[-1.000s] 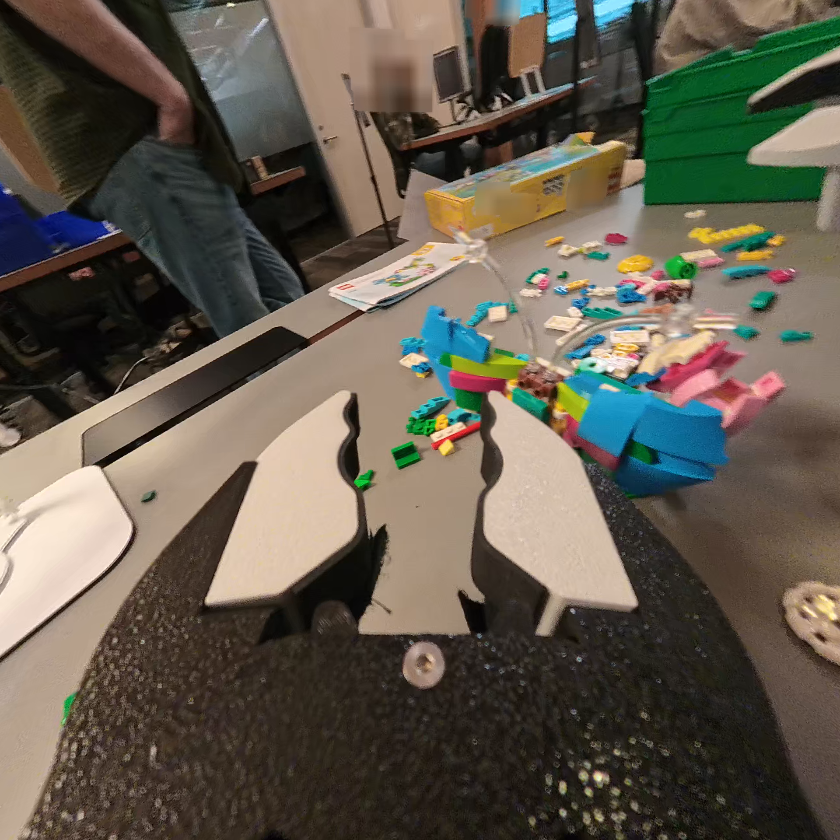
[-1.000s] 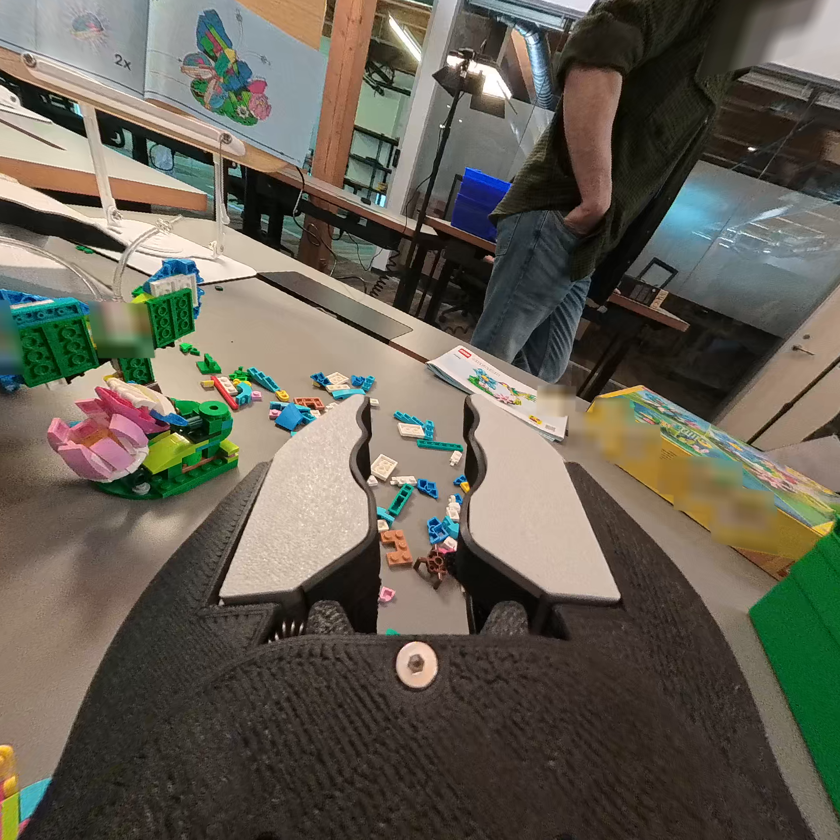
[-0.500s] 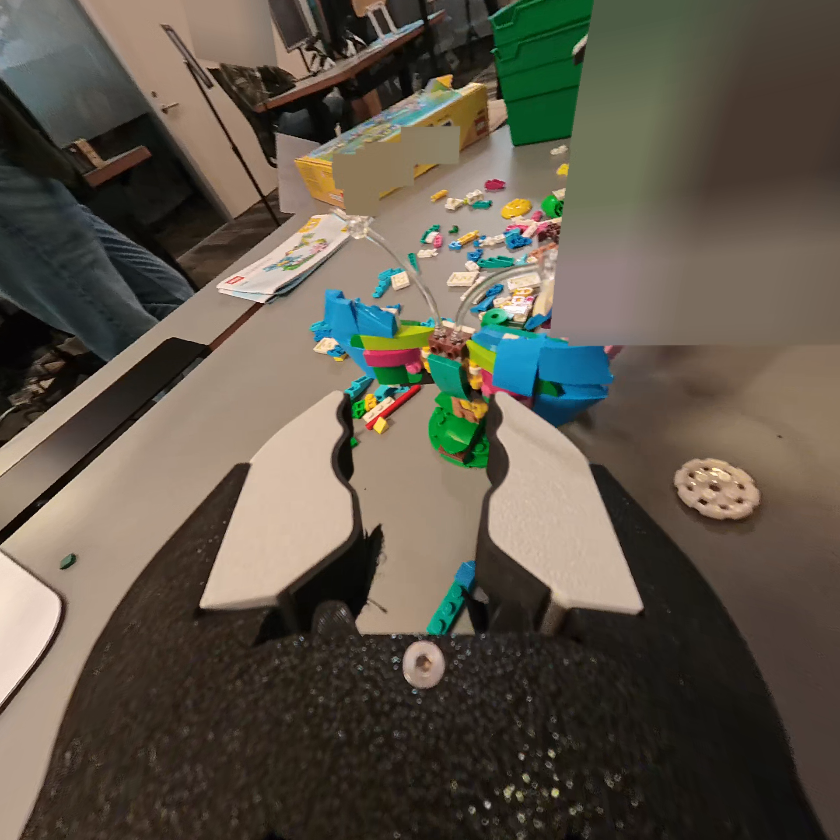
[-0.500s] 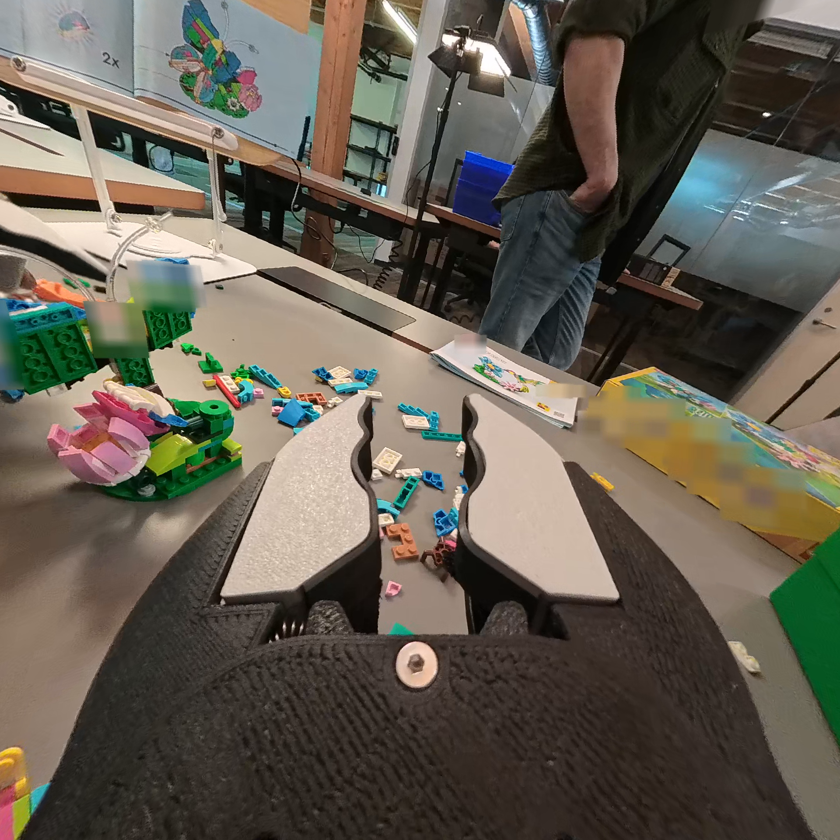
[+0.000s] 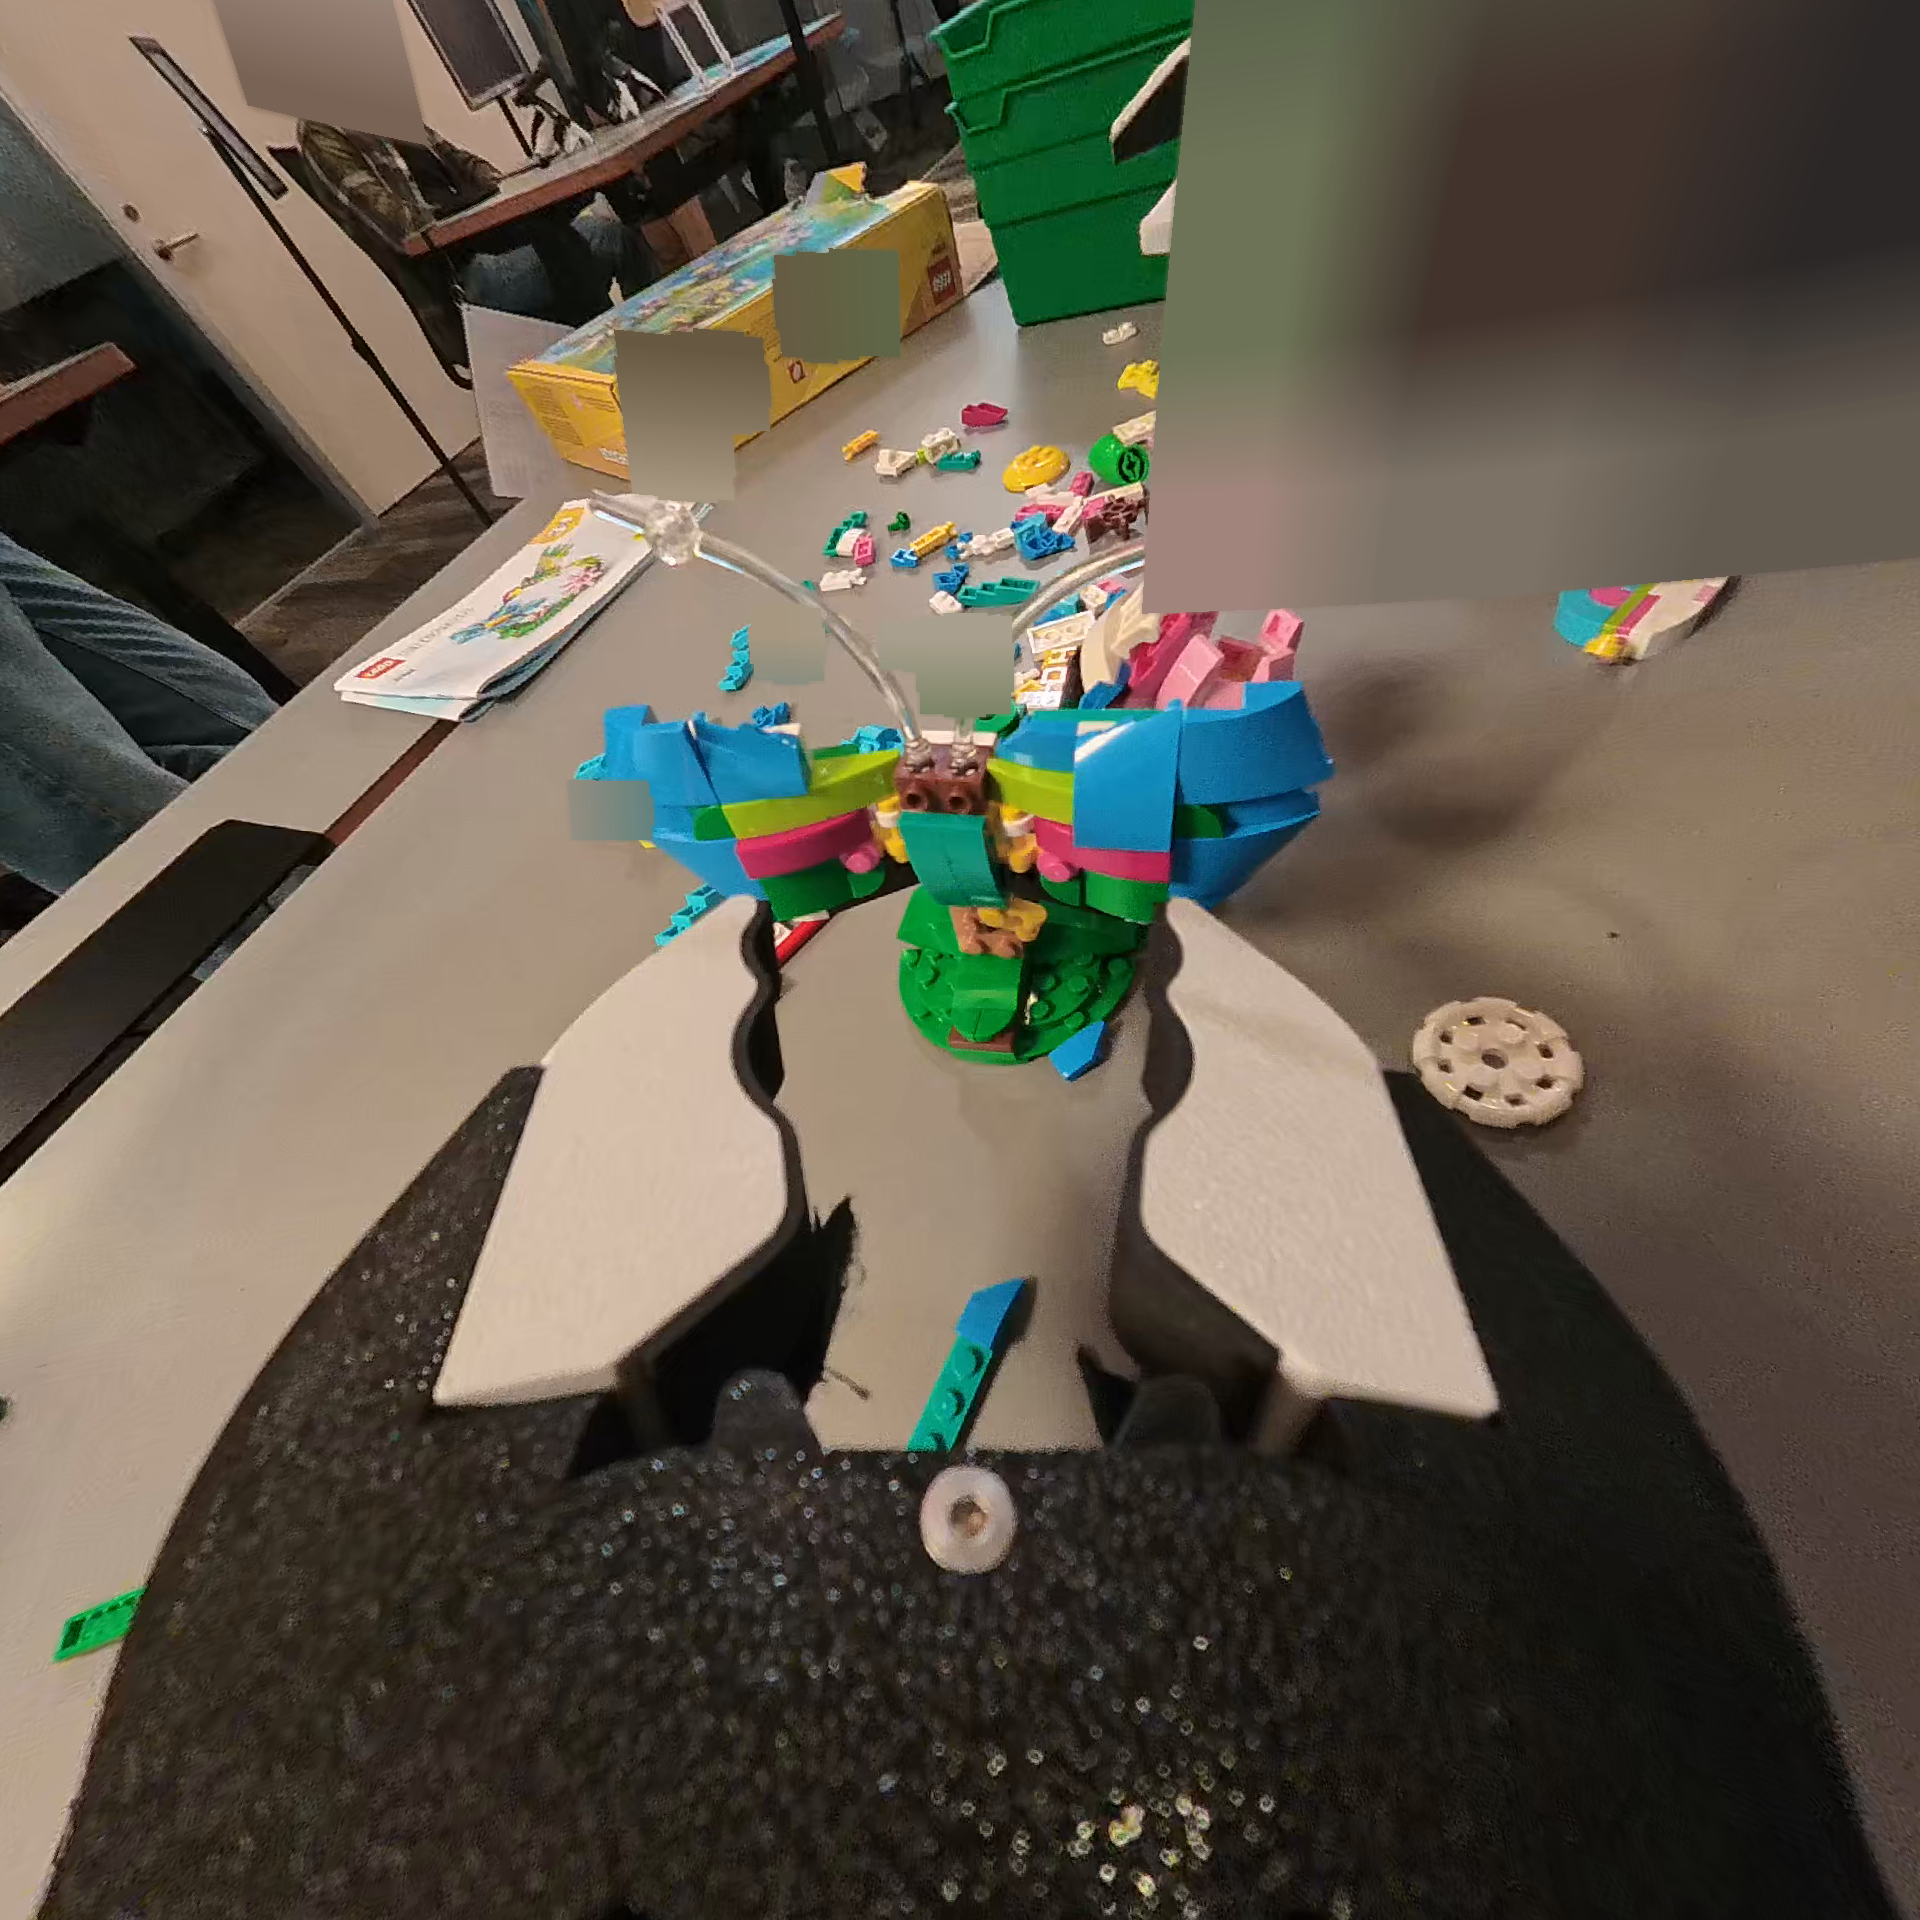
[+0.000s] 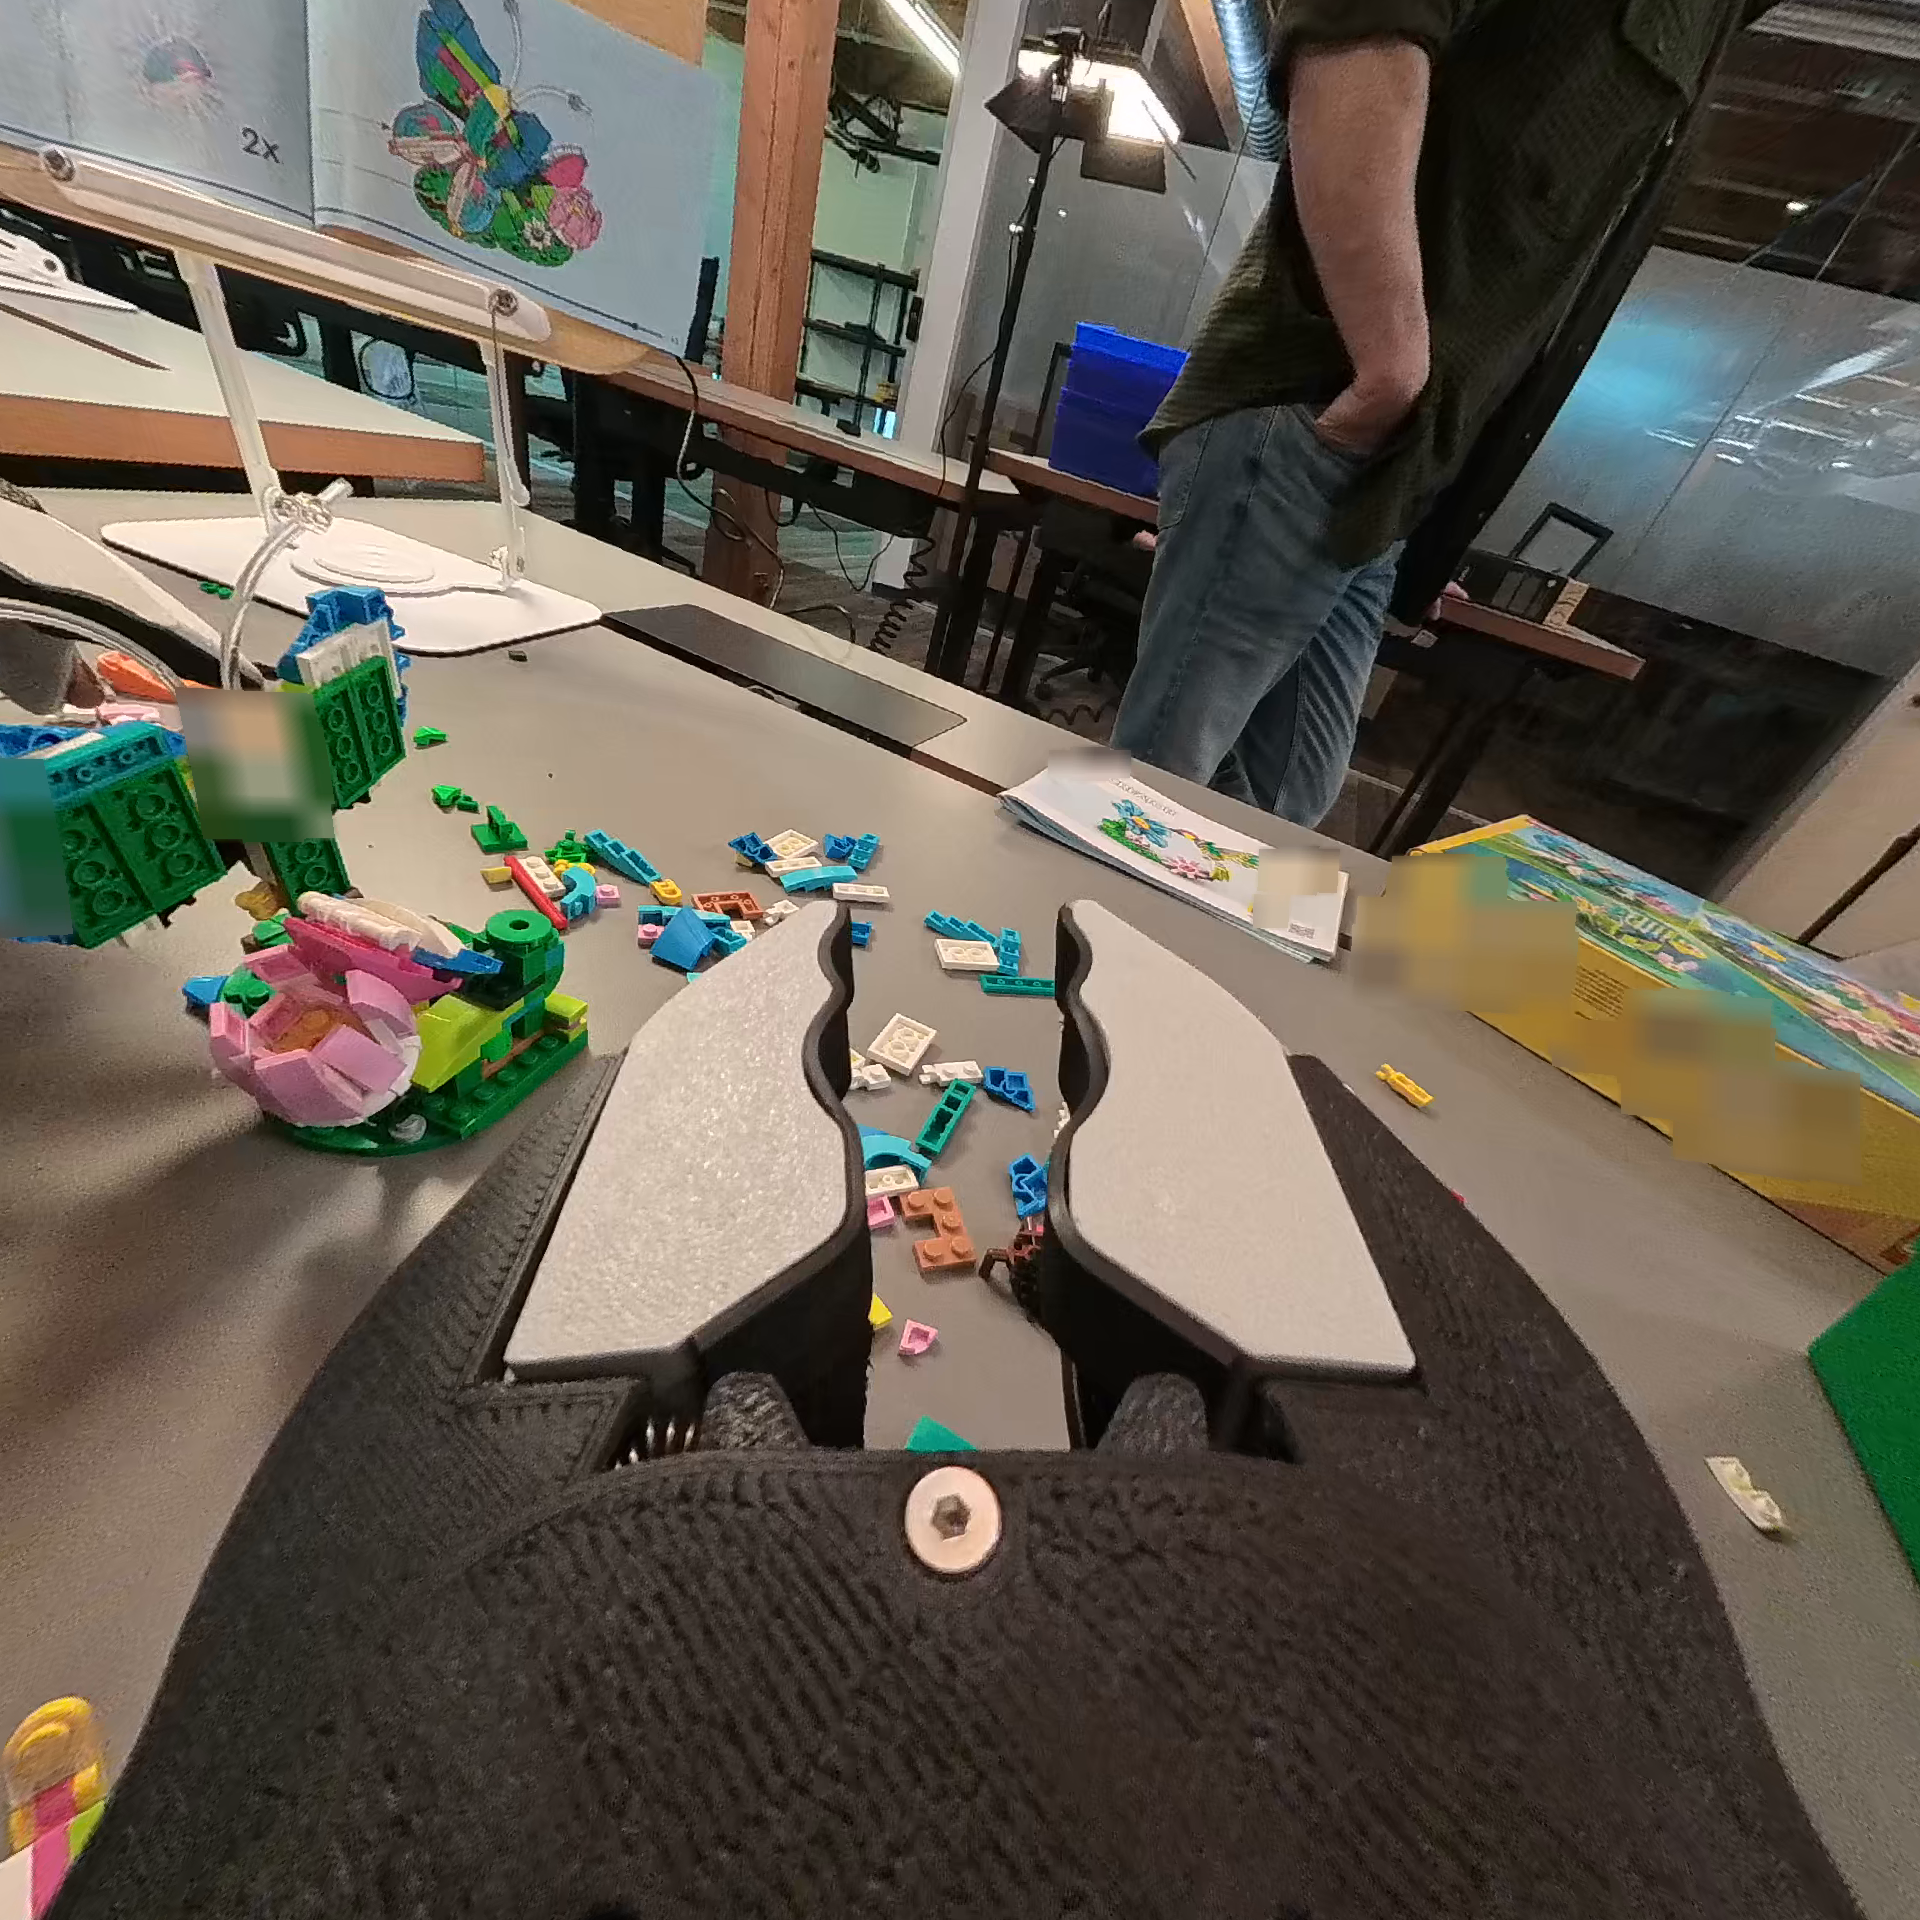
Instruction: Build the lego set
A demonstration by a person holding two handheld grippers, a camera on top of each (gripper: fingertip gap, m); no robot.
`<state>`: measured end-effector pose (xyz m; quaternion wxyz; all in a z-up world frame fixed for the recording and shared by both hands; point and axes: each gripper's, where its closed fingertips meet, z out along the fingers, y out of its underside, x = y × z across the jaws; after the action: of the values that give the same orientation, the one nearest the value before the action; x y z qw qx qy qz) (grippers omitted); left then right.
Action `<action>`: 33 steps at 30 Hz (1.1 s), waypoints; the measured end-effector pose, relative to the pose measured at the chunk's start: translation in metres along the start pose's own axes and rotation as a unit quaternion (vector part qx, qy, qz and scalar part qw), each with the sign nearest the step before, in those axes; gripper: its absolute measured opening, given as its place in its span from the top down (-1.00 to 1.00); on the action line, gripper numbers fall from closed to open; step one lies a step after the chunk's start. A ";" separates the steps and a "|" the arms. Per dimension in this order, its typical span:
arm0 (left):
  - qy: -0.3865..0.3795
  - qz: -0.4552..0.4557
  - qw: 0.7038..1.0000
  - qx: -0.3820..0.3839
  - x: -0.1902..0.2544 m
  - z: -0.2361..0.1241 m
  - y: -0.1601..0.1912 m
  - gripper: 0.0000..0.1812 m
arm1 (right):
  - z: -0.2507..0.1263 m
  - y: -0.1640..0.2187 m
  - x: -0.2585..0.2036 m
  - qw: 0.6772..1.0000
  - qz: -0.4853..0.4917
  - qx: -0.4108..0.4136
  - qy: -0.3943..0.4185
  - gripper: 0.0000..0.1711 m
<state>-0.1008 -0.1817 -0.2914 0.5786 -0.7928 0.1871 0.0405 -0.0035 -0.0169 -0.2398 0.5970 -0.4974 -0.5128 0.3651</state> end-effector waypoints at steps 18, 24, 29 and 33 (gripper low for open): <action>-0.020 -0.030 0.999 0.027 0.012 0.023 -0.025 0.26 | 0.000 0.002 0.006 1.000 0.007 -0.004 0.011 0.59; 0.015 -0.026 0.999 0.011 0.026 0.014 -0.028 0.49 | -0.002 0.001 0.015 0.999 0.029 0.001 0.021 0.59; 0.073 -0.066 0.995 0.000 0.051 0.018 -0.030 0.38 | -0.002 0.001 0.013 0.999 0.028 0.001 0.018 0.59; 0.092 -0.056 0.994 -0.007 0.067 0.027 -0.036 0.30 | -0.001 0.001 0.013 1.000 0.018 -0.001 0.022 0.59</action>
<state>-0.0219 -0.1638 -0.2865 0.5548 -0.8063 0.1951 -0.0639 0.0005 -0.0040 -0.2378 0.6010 -0.5153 -0.4909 0.3637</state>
